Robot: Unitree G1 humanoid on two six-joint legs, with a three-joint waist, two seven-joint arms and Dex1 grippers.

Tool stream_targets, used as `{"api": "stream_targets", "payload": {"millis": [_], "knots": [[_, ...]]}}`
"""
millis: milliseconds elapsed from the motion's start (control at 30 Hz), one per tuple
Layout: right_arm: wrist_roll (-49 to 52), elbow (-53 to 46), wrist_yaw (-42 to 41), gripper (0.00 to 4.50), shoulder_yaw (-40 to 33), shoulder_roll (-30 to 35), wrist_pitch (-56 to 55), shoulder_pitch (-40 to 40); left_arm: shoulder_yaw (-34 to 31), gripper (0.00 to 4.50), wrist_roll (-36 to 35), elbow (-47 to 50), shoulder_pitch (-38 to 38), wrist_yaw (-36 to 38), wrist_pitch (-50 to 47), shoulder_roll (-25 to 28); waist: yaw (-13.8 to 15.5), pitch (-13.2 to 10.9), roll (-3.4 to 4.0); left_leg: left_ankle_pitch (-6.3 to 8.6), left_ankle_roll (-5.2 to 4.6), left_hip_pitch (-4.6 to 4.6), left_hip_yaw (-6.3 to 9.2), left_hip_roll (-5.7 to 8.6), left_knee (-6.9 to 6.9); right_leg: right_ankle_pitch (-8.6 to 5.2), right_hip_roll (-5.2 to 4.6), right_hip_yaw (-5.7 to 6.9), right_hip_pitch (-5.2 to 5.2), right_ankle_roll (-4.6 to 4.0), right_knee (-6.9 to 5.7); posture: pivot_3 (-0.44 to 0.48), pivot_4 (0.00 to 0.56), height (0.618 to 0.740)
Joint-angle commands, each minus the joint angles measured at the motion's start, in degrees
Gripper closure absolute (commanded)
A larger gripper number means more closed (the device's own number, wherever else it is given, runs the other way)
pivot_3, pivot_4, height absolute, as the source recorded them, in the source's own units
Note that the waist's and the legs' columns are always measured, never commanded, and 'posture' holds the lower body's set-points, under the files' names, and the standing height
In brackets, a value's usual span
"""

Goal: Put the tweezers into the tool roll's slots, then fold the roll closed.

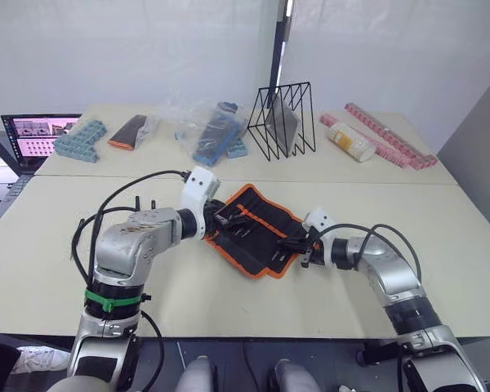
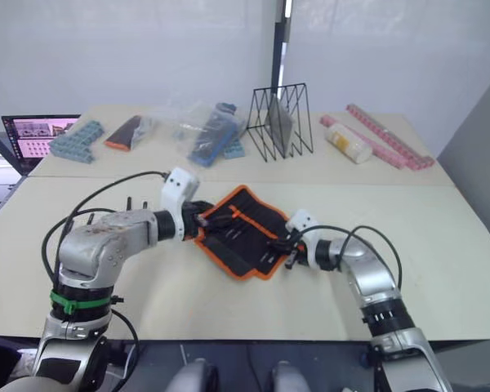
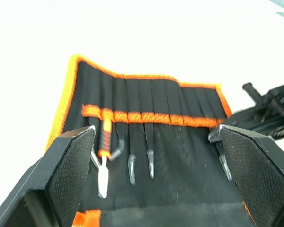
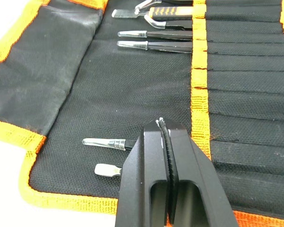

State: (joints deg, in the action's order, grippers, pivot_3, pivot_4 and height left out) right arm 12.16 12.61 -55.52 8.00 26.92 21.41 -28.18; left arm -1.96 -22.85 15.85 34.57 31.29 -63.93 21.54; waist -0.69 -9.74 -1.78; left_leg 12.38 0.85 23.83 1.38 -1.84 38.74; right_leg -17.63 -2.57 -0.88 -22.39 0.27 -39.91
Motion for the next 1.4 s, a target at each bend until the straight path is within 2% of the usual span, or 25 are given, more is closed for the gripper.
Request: {"api": "stream_targets", "payload": {"millis": [33, 300, 467, 667, 733, 800, 900, 1067, 1167, 1400], "knots": [[3.2, -0.6, -0.5, 4.50, -3.5, -0.3, -0.3, -1.7, -3.6, 0.05, -0.3, 2.7, -2.5, -2.7, 1.3, 1.0, 0.0, 0.0, 0.02, 0.00, 0.00, 0.01, 0.00, 0.01, -0.02, 0.00, 0.00, 0.00, -0.01, 0.00, 0.00, 0.000, 0.150, 0.685], [2.1, 4.9, -1.1, 4.50, -4.2, 0.0, -3.7, -3.5, -9.6, 0.05, -1.0, 7.7, -10.9, -5.8, 1.4, 3.3, 0.1, 0.0, 0.03, 0.00, 0.00, 0.52, 0.02, 0.00, 0.01, 0.02, -0.03, -0.07, -0.64, -0.02, -0.17, 0.000, 0.150, 0.685], [-0.9, 9.8, -1.6, 4.50, -2.1, 0.4, -6.7, -4.3, -13.4, 0.05, -1.2, 9.6, -14.9, -6.1, 3.3, 5.2, 0.0, 0.0, 0.03, 0.00, 0.00, 0.57, 0.00, 0.00, 0.01, 0.02, -0.04, -0.10, -0.73, -0.02, -0.18, 0.000, 0.150, 0.685], [-2.8, 14.0, -2.7, 4.50, -0.4, 0.3, -9.0, -4.6, -23.8, 0.05, -0.1, 9.0, -20.6, -8.6, 9.1, 7.0, 0.0, 0.0, 0.03, 0.00, 0.00, 0.47, -0.01, -0.06, 0.00, 0.02, -0.02, -0.10, -0.68, -0.03, -0.19, 0.000, 0.150, 0.685], [-2.8, 15.2, -3.3, 4.50, -0.2, 0.2, -9.4, -5.0, -30.4, 0.05, -0.5, 9.3, -24.0, -10.0, 10.8, 7.0, 0.0, 0.0, 0.02, 0.00, 0.00, 0.46, 0.00, -0.06, 0.00, 0.02, -0.02, -0.10, -0.67, -0.03, -0.19, 0.000, 0.150, 0.685], [-2.8, 16.2, -3.7, 4.50, -0.1, 0.2, -9.8, -5.5, -34.5, 0.05, -1.2, 9.8, -27.0, -10.5, 11.8, 7.1, -0.1, 0.0, 0.02, 0.00, 0.00, 0.44, 0.01, -0.07, 0.00, 0.02, -0.05, -0.11, -0.67, -0.03, -0.19, 0.000, 0.150, 0.685], [-3.2, 18.2, -4.4, 4.50, 0.1, 0.3, -10.5, -6.6, -42.1, 0.05, -2.1, 13.0, -35.7, -9.4, 16.4, 5.5, -0.1, 0.0, -0.01, 0.01, 0.00, 0.43, 0.01, -0.09, 0.01, 0.03, -0.06, -0.11, -0.67, -0.04, -0.17, 0.000, 0.150, 0.685], [-3.7, 19.6, -5.8, 4.50, 0.6, 0.3, -11.2, -7.7, -46.7, 0.05, 1.7, 12.9, -53.4, -8.3, 27.9, 0.1, -0.1, 0.0, -0.05, 0.01, 0.01, 0.34, -0.06, -0.12, 0.00, 0.02, -0.15, -0.14, -0.60, -0.06, -0.09, 0.000, 0.150, 0.685], [-3.7, 19.9, -6.4, 4.50, 0.7, 0.2, -11.3, -8.2, -48.5, 0.05, 0.3, 11.0, -58.8, -7.9, 34.3, -4.4, 0.5, 0.1, -0.13, 0.01, 0.01, 0.36, -0.08, -0.10, 0.02, -0.01, -0.53, -0.04, -0.62, -0.11, -0.07, 0.000, 0.150, 0.685], [-4.1, 21.7, -7.2, 4.50, 0.6, -0.1, -12.5, -9.4, -45.1, 0.05, -0.1, 9.6, -65.1, -7.4, 41.8, -9.5, 0.9, 0.1, -0.18, 0.01, 0.00, 0.39, -0.37, -0.11, 0.06, -0.07, -0.75, 0.04, -0.66, -0.19, 0.00, 0.000, 0.150, 0.685]]}}
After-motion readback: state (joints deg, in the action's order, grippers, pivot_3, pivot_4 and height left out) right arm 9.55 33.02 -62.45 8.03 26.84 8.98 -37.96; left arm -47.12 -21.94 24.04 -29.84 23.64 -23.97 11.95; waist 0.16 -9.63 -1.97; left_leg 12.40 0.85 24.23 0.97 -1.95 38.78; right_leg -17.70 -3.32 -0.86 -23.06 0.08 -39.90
